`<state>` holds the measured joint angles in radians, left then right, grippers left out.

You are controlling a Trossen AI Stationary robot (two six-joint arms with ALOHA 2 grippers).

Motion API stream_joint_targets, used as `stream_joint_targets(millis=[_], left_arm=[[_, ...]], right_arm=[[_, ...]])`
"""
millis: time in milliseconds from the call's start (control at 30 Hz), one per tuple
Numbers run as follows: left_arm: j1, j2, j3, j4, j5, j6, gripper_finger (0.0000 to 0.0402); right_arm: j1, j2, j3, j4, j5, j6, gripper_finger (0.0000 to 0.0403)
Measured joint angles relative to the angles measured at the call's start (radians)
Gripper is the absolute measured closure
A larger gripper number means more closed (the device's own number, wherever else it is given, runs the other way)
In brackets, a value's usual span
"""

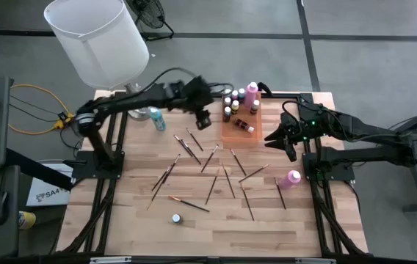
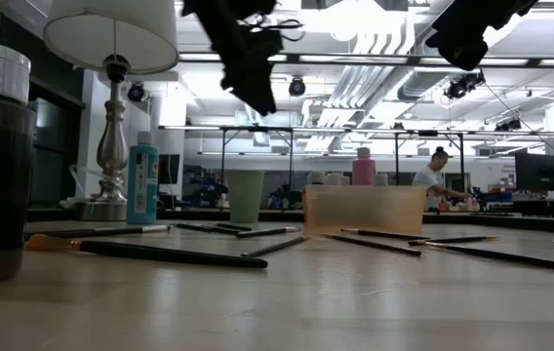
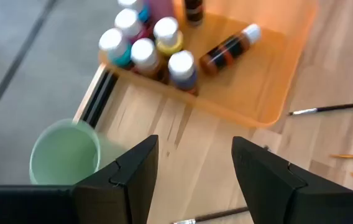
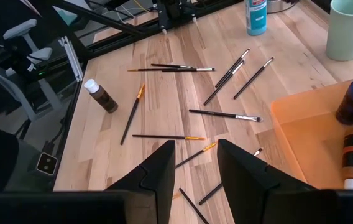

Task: Pick & Place Paint Supplies
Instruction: Put the large light blue paint bottle into the orange bin

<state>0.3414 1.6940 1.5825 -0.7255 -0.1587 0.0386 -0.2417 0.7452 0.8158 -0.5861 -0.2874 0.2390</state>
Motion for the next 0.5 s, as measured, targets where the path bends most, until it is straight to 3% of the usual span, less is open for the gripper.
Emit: stream_joint_targets(millis=[267,500], left_arm=[[-0.148,-0.332,-0.561,0.400,-0.231,-0.258,0.0203],[-0.263,-0.561,-0.878,0.531,-0.521,-0.459,0.0203]], right_arm=[[0.000,0.000,0.000,0.000,0.000,0.000,0.0290],[0.000,0.000,0.000,0.000,0.000,0.000,0.0290]])
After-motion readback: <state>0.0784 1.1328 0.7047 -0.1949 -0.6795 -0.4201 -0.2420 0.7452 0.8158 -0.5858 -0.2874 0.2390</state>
